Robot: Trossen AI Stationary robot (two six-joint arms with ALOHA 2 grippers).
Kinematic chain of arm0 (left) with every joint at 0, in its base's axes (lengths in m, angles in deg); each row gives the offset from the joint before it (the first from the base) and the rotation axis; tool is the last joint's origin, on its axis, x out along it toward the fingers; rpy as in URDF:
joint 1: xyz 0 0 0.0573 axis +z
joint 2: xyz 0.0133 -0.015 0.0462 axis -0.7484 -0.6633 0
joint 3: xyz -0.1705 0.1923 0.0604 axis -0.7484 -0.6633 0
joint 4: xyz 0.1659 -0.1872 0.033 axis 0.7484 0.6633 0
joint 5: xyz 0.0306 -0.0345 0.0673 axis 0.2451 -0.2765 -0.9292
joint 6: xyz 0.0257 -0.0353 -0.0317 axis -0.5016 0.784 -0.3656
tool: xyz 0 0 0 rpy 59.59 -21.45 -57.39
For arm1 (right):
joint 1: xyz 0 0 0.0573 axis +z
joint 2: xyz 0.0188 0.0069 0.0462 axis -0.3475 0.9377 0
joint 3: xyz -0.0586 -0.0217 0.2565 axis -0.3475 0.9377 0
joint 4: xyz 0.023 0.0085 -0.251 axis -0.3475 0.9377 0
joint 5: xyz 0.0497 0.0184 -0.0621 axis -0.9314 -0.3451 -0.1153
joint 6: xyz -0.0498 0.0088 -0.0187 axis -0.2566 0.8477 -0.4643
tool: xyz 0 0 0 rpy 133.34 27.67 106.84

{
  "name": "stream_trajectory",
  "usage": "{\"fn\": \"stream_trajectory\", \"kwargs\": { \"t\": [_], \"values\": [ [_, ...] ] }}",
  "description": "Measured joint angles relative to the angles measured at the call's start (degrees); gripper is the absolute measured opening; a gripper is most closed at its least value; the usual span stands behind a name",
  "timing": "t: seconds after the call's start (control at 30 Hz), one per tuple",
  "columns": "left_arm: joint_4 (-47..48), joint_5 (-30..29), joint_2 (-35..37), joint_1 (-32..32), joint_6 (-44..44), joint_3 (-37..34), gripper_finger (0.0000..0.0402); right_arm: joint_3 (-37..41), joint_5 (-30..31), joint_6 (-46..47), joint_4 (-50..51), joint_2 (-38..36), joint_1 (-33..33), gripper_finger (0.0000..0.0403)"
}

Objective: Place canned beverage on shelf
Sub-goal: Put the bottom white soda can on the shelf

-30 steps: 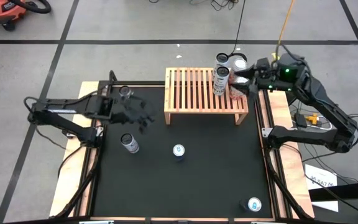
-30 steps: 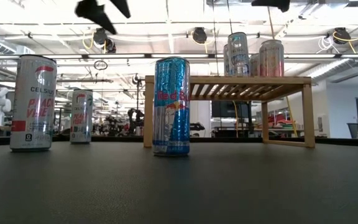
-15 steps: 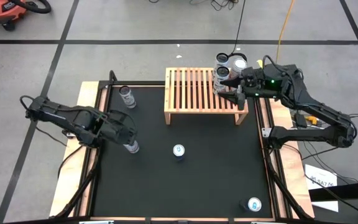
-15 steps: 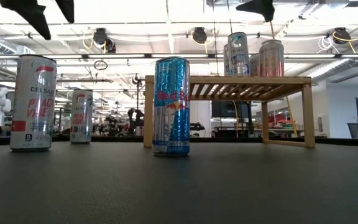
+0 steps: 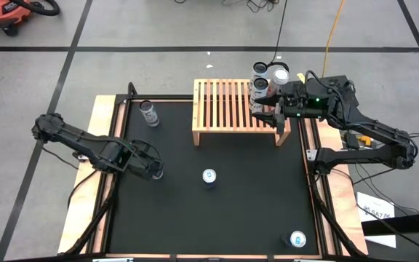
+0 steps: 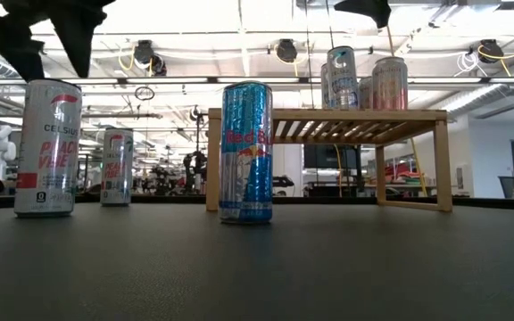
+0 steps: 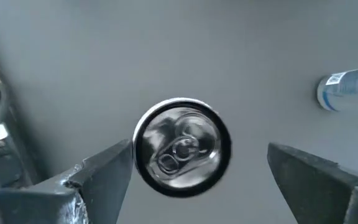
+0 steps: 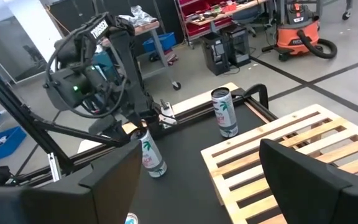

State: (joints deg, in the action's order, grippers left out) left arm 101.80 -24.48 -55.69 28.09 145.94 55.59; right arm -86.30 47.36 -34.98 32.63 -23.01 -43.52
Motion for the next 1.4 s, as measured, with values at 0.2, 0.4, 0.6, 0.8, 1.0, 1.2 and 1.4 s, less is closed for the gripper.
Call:
{"fn": "stream_trajectory", "kwargs": {
  "t": [0.2, 0.4, 0.6, 0.8, 1.0, 1.2, 1.4],
  "values": [
    [-1.25, 0.83, -0.42, 0.07, 0.09, -2.71, 0.0363, 0.00, 1.31, -0.01, -0.04, 0.02, 0.43, 0.0313],
    [-1.51, 1.07, -0.44, 0.09, 0.13, -4.78, 0.0363, 0.00, 1.30, 0.63, -0.06, 0.02, 0.45, 0.0313],
    [-1.44, -1.89, -0.44, 0.40, -0.99, -4.82, 0.0323, 0.00, 1.42, 1.85, -0.07, 0.02, 0.43, 0.0313],
    [-3.34, -0.42, -0.31, 3.53, -8.05, -4.75, 0.0236, 0.00, 1.45, 2.54, -1.71, 0.02, 0.43, 0.0313],
    [-4.54, 4.63, -0.41, 6.30, -17.64, -1.51, 0.0222, -0.44, 1.45, 2.80, -3.47, 0.02, 0.43, 0.0313],
    [-4.42, 3.48, -0.13, 9.25, -31.46, 6.59, 0.0231, -0.76, 1.12, 2.80, -3.44, -0.28, 0.43, 0.0313],
    [-6.72, 1.48, -0.07, 11.59, -51.01, 17.01, 0.0235, -0.76, -6.87, 3.48, -6.39, -0.29, 1.09, 0.0313]
  ]
}}
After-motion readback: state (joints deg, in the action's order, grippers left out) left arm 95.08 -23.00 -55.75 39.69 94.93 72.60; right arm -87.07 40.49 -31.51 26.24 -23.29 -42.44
